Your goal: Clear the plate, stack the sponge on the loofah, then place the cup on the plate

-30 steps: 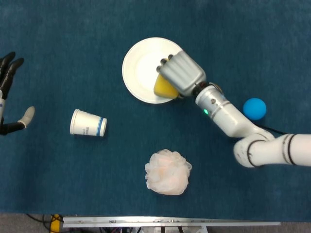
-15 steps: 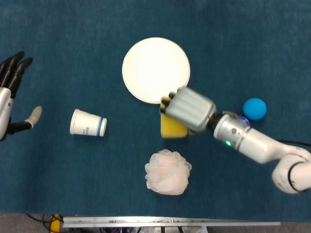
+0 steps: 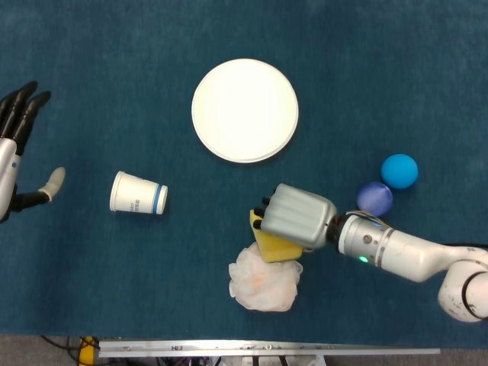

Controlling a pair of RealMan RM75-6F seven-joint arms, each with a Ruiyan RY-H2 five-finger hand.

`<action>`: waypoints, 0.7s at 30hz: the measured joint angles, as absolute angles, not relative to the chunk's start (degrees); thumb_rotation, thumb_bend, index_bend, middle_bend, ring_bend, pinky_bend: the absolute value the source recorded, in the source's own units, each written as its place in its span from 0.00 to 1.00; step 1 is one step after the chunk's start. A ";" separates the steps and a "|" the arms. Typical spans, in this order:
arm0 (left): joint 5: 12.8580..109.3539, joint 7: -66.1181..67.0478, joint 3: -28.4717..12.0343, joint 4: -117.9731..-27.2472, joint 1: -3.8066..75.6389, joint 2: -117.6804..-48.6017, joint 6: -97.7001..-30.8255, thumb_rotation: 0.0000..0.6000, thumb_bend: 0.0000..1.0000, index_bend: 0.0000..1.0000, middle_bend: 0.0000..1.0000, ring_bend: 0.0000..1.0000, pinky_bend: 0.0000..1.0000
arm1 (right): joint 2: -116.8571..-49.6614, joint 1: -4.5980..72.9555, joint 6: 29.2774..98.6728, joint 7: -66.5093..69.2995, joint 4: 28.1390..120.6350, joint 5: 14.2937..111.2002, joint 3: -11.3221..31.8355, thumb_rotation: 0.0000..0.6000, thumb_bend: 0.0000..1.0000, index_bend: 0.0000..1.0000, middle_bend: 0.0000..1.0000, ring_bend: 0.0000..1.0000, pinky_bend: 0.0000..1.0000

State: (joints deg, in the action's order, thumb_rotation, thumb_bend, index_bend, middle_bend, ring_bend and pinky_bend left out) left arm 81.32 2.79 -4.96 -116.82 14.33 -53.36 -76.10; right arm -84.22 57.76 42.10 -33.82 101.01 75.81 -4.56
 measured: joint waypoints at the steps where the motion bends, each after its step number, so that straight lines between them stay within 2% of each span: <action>1: 81.46 2.74 -4.91 -116.80 14.30 -53.36 -76.16 1.00 0.32 0.04 0.00 0.00 0.13 | -84.12 57.77 42.00 -33.99 101.13 75.82 -4.57 1.00 0.05 0.45 0.44 0.40 0.61; 9: 81.73 2.69 -4.85 -116.69 14.35 -53.49 -76.15 1.00 0.32 0.04 0.00 0.00 0.13 | -82.25 57.37 42.15 -33.82 102.63 76.17 -4.26 1.00 0.05 0.30 0.40 0.36 0.58; 21: 81.72 3.10 -5.09 -116.69 14.87 -53.84 -75.78 1.00 0.32 0.04 0.00 0.00 0.13 | -78.90 55.34 45.88 -30.46 103.09 76.53 -1.55 1.00 0.05 0.28 0.39 0.36 0.57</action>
